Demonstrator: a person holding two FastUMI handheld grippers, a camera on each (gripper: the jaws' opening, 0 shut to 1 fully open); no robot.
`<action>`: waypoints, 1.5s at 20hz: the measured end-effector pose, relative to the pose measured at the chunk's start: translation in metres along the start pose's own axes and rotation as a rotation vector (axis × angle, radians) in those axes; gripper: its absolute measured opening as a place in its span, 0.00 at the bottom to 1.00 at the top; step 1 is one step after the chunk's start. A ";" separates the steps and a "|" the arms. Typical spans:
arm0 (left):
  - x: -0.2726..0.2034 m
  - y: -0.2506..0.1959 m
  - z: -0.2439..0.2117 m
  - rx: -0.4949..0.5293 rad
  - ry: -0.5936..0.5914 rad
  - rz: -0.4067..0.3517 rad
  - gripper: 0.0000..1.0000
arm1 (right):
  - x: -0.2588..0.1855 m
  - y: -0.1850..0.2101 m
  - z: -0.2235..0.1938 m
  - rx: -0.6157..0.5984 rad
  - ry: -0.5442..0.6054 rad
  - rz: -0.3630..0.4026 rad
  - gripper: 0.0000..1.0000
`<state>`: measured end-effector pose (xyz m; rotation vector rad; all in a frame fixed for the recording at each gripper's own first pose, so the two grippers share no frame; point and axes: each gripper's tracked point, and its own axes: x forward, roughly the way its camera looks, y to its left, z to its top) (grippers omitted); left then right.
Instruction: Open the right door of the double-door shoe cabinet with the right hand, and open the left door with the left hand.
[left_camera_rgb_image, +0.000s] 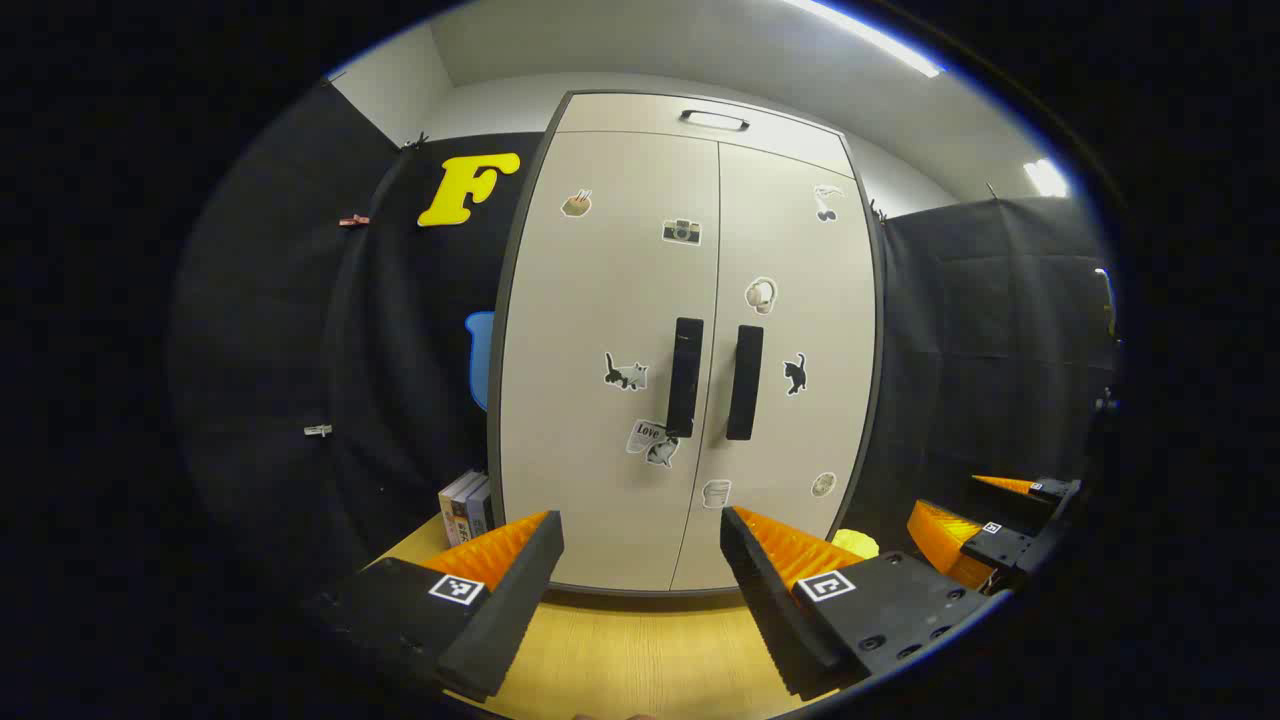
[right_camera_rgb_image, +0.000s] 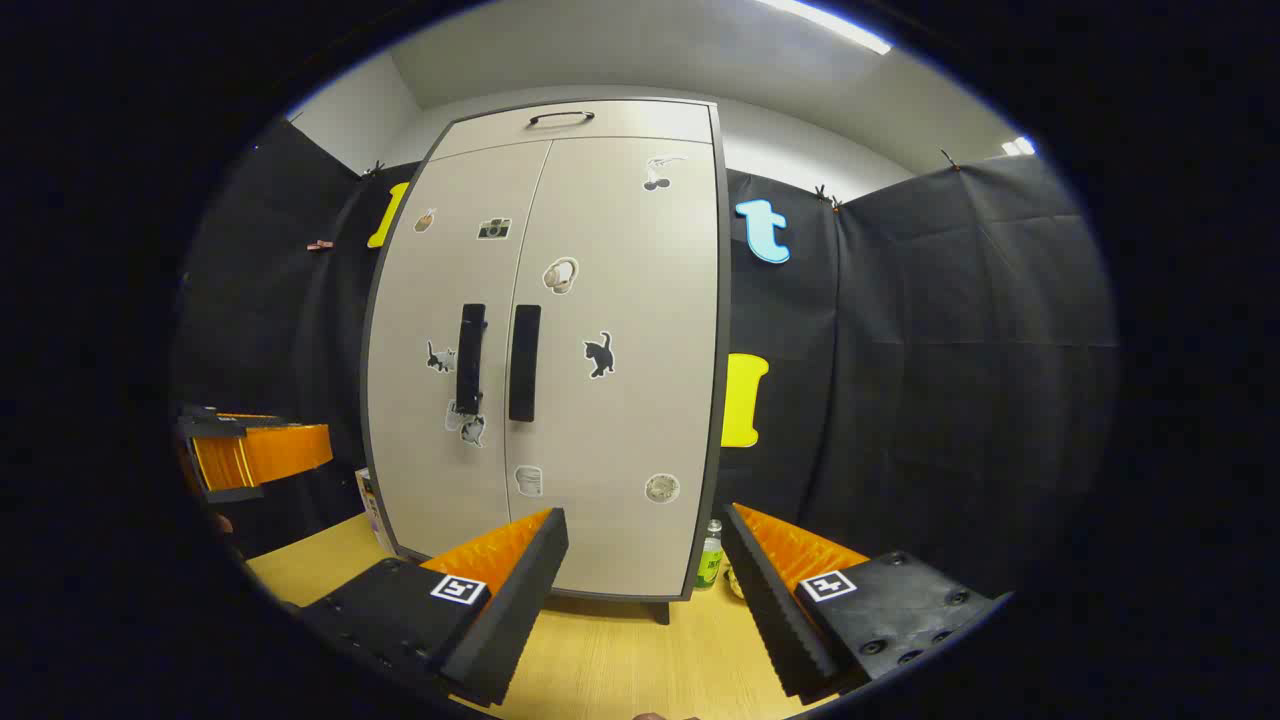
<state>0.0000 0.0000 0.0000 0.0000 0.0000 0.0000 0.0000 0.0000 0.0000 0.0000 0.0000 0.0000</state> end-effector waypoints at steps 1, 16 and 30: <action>-0.001 0.003 0.000 0.002 0.000 0.004 0.98 | 0.001 0.001 -0.002 0.009 0.011 -0.003 0.98; -0.003 0.010 -0.003 0.060 0.009 0.014 0.98 | 0.006 0.003 -0.004 0.047 0.042 -0.039 0.98; 0.005 0.019 0.000 0.058 0.006 0.017 0.98 | 0.044 0.028 0.033 0.055 0.007 0.006 0.98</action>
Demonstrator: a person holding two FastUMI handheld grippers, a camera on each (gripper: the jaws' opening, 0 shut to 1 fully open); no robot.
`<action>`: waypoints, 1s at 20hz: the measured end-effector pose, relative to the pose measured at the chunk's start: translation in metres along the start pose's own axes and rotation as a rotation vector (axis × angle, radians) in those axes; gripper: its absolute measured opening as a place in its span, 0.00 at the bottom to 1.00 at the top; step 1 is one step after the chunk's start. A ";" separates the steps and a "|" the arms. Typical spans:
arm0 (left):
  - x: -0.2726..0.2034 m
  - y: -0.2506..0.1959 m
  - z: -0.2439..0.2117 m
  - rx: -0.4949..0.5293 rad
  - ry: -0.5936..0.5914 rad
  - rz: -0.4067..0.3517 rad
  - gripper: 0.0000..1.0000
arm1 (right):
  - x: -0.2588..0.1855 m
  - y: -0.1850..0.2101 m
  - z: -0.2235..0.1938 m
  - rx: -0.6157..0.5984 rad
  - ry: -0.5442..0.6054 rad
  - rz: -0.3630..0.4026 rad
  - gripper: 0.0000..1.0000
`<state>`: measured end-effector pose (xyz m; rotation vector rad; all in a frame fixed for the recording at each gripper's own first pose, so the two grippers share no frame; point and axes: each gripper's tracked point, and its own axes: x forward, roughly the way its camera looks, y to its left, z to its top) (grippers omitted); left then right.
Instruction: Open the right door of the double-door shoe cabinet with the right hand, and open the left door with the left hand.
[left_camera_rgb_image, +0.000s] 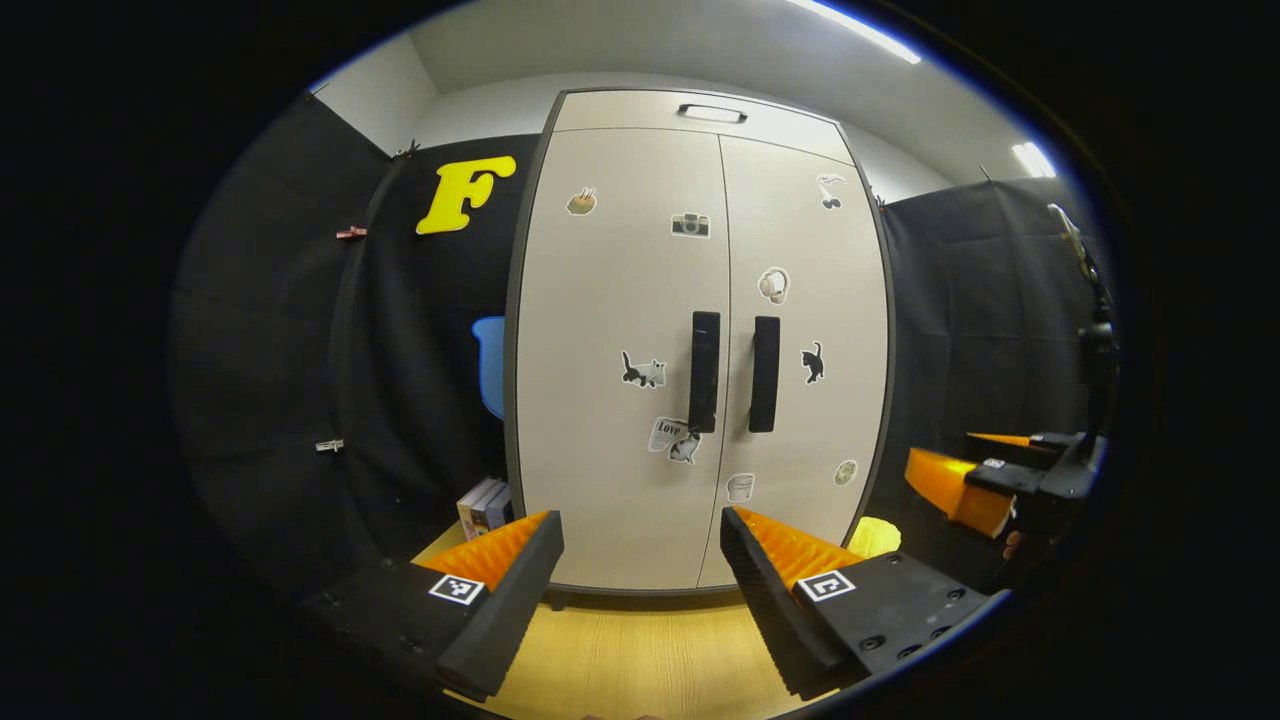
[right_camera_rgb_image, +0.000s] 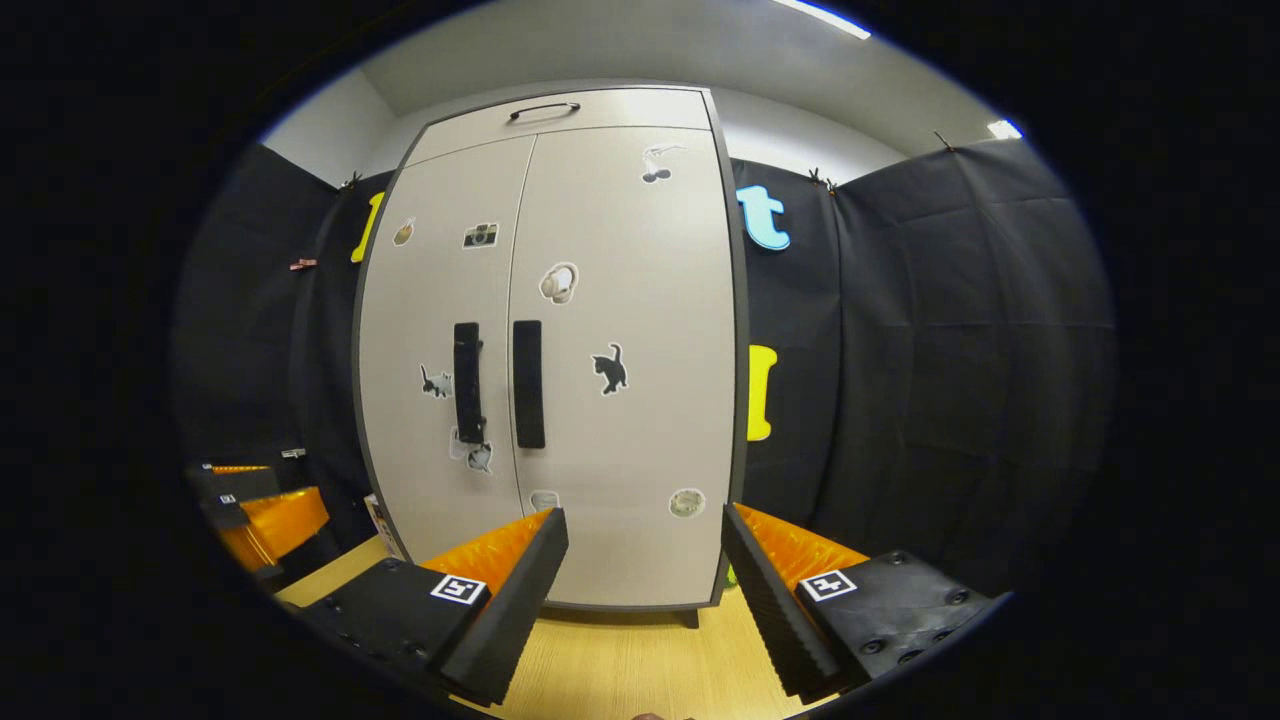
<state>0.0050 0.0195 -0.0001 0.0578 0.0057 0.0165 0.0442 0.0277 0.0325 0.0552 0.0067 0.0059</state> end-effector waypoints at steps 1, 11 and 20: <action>0.000 0.002 0.000 -0.002 0.001 0.004 0.98 | 0.008 0.007 0.004 -0.002 -0.002 0.014 0.98; -0.005 0.043 -0.017 -0.063 0.025 0.093 0.98 | 0.090 0.071 0.055 0.038 -0.062 0.107 0.98; -0.004 0.071 -0.031 -0.080 0.054 0.152 0.98 | 0.163 0.096 0.034 0.024 0.000 0.070 0.97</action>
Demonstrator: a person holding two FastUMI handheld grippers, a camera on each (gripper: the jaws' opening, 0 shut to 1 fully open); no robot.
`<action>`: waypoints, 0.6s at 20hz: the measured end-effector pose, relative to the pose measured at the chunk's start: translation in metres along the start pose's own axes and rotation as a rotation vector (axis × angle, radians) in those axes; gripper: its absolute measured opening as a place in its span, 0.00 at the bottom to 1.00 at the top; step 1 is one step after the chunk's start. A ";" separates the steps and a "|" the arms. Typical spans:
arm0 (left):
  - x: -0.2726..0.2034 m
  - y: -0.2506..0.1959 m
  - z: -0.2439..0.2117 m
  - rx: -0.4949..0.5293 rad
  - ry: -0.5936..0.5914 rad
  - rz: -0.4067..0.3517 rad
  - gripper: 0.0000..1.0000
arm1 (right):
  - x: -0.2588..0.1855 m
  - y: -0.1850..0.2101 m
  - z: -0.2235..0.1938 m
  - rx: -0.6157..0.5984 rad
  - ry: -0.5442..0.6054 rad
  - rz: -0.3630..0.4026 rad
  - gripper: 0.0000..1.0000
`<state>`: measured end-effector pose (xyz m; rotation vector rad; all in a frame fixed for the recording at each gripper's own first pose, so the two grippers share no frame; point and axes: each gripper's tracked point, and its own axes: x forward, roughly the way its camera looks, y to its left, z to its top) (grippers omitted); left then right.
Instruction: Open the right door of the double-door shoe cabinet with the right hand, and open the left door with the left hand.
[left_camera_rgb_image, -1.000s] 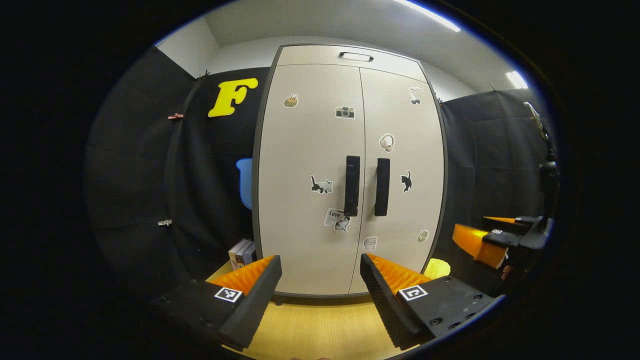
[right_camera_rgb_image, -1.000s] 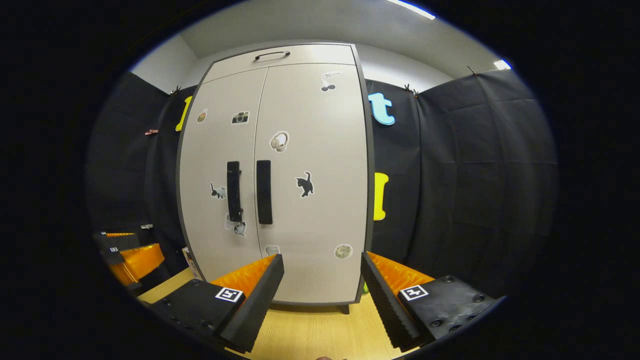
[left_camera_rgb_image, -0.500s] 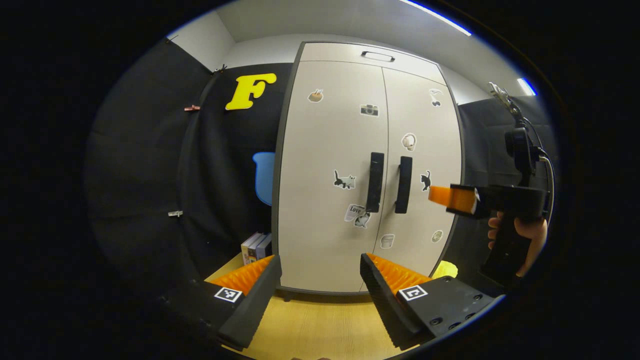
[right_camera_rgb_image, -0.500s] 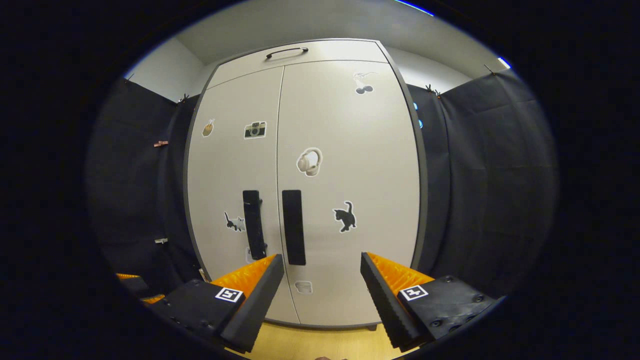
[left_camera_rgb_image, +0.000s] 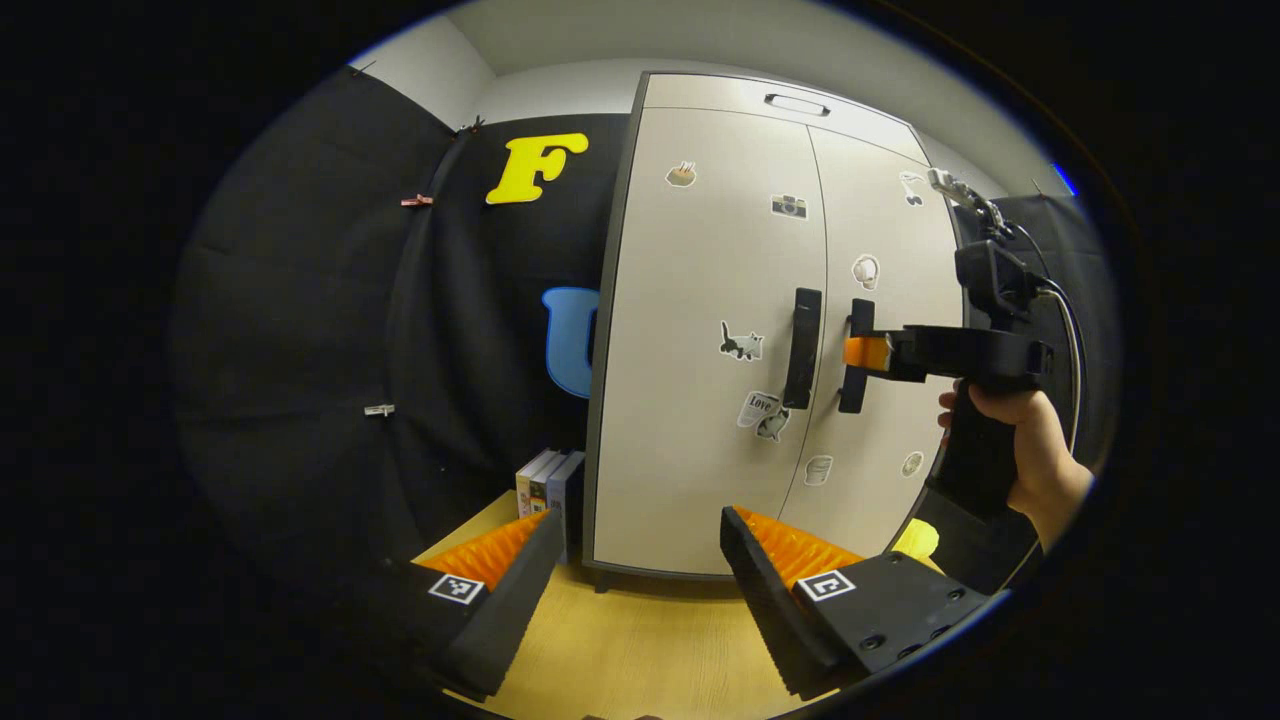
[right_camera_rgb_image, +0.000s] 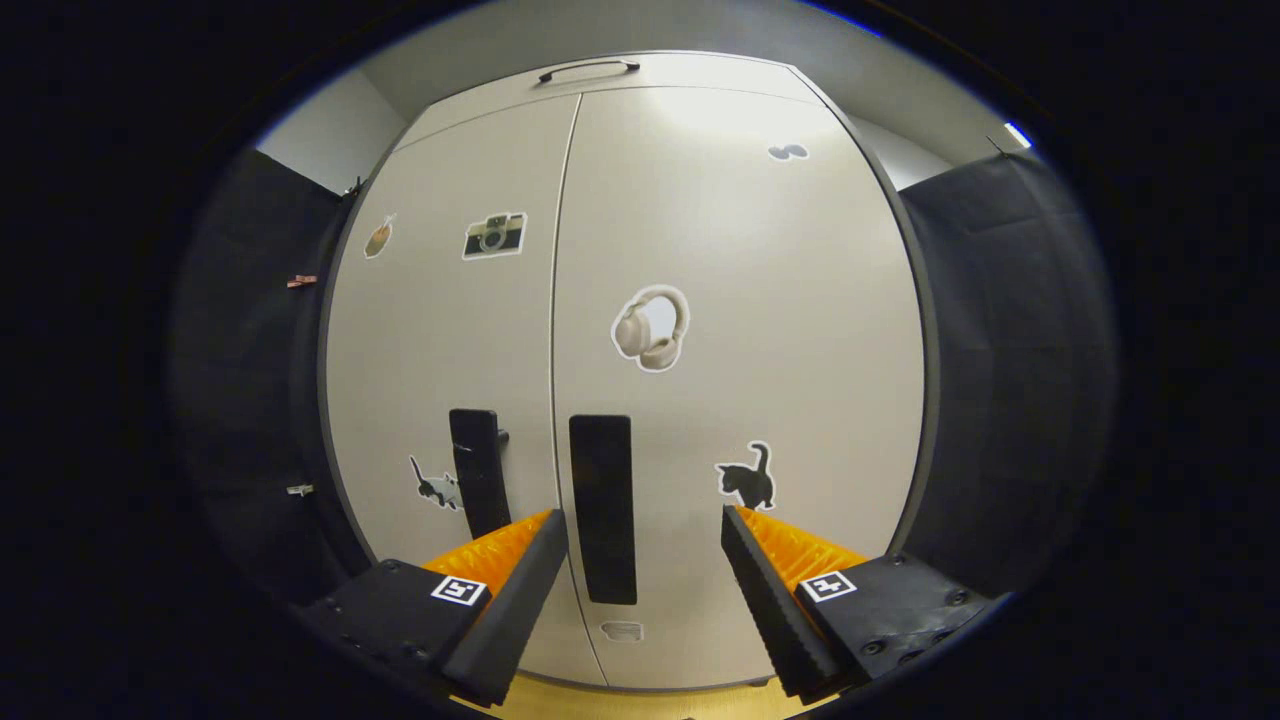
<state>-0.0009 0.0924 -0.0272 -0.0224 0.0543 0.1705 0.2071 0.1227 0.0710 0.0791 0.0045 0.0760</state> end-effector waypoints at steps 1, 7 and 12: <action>0.001 0.002 -0.001 0.000 0.003 0.004 0.98 | 0.005 0.002 -0.005 0.001 0.016 0.000 0.97; 0.004 0.013 -0.003 -0.009 0.016 0.017 0.98 | 0.022 0.007 -0.013 0.014 0.043 -0.014 0.88; 0.003 0.017 -0.003 -0.004 0.017 0.022 0.98 | 0.023 0.014 -0.012 0.020 0.068 -0.004 0.67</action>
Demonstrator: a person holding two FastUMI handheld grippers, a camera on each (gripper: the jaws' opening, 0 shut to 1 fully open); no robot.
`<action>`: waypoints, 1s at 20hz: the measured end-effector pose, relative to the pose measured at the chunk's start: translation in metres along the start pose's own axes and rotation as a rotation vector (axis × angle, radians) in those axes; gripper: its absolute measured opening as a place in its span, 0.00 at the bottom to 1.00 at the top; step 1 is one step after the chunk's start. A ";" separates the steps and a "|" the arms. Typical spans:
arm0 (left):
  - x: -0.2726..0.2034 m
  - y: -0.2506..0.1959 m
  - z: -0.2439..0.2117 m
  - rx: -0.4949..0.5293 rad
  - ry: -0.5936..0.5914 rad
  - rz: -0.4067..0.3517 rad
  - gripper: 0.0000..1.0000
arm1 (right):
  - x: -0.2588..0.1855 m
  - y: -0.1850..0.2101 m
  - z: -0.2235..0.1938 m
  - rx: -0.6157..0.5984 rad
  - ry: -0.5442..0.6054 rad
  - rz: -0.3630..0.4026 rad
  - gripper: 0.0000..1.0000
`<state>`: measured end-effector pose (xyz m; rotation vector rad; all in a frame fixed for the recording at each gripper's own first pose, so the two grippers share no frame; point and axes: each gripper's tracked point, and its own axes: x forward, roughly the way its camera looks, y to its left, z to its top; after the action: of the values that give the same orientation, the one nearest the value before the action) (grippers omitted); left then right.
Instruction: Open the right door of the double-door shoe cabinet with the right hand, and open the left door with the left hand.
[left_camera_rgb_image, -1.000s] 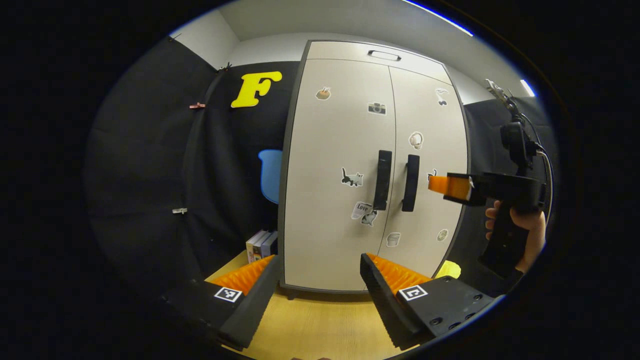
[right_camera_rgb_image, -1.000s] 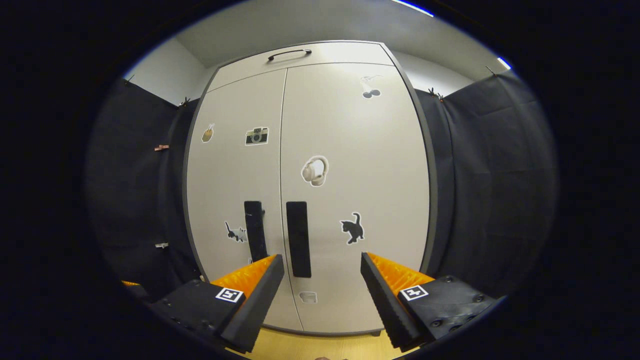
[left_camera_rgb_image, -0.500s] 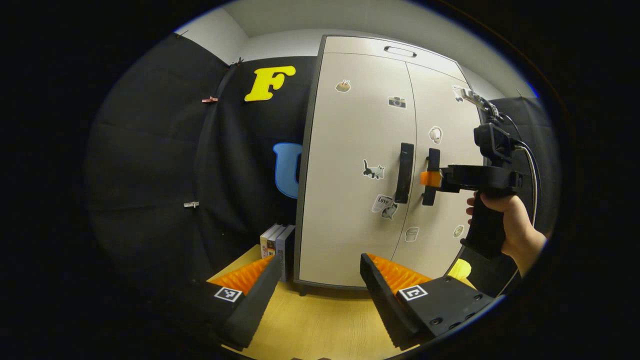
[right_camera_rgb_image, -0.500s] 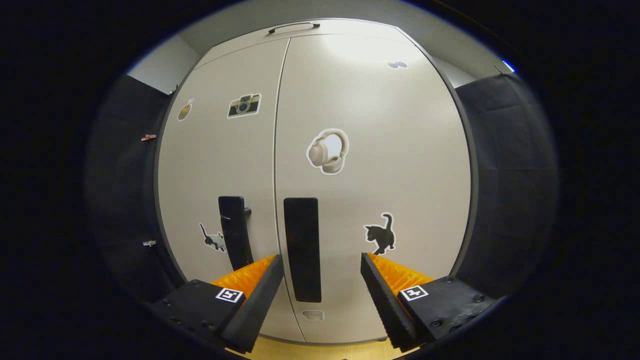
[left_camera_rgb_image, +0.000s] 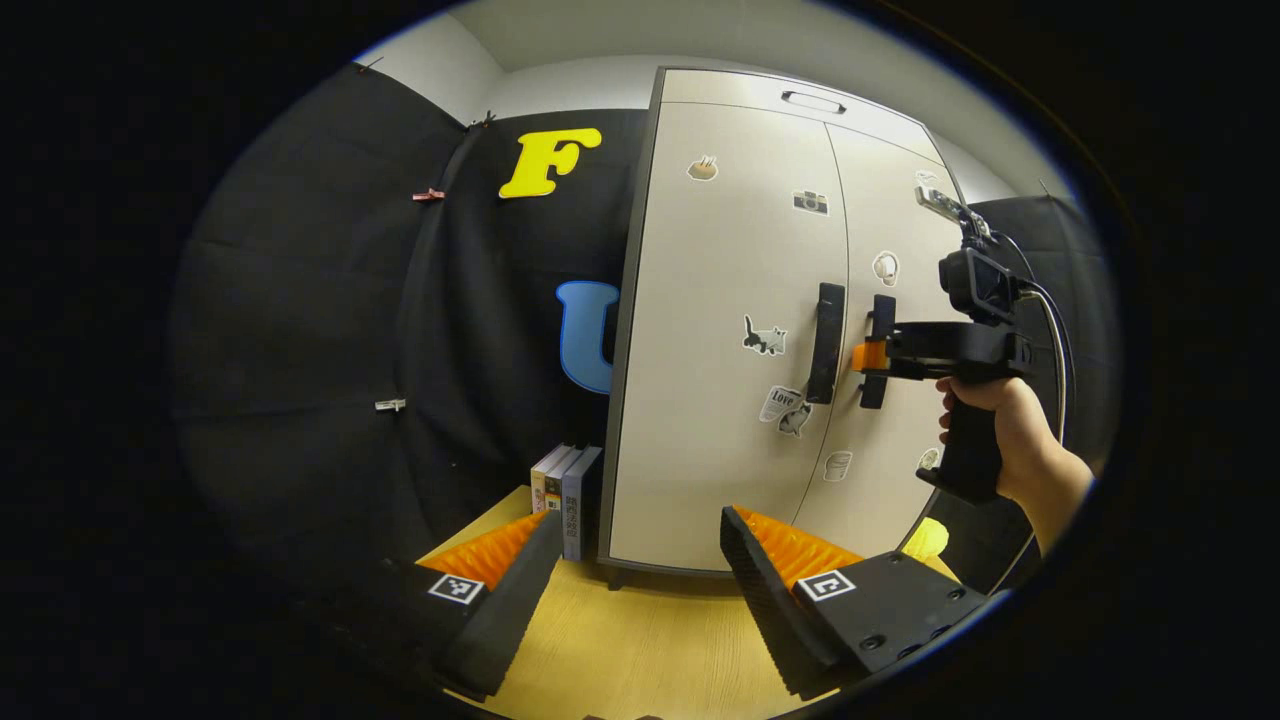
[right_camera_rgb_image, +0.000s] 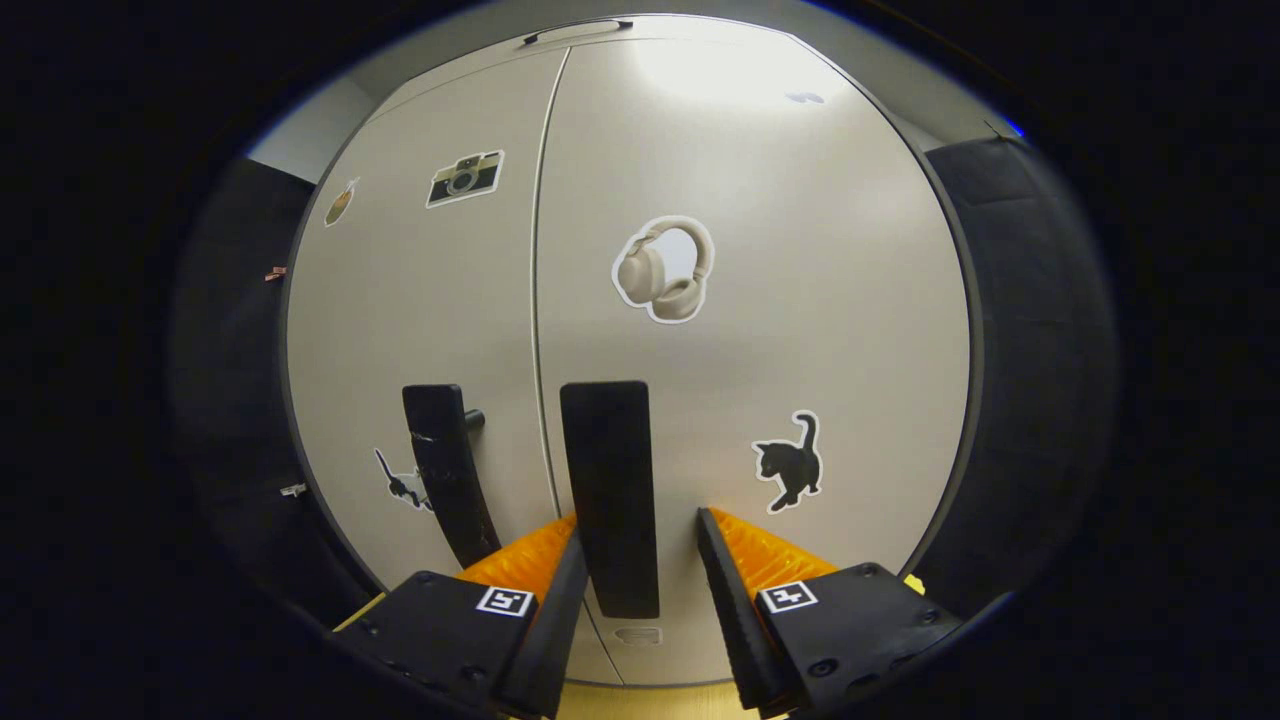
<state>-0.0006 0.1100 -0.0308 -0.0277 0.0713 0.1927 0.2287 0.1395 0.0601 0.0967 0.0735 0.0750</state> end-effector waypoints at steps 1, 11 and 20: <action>0.000 0.001 0.000 -0.005 0.002 -0.001 0.98 | 0.002 0.003 -0.003 -0.002 0.010 0.003 0.52; -0.017 0.011 0.003 -0.030 -0.025 0.004 0.95 | 0.002 0.003 -0.005 -0.005 0.056 0.031 0.14; -0.037 0.017 0.001 0.011 -0.027 0.000 0.95 | -0.017 0.001 -0.004 0.028 0.084 0.046 0.14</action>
<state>-0.0403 0.1194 -0.0279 -0.0137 0.0455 0.1929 0.2118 0.1396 0.0572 0.1233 0.1567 0.1244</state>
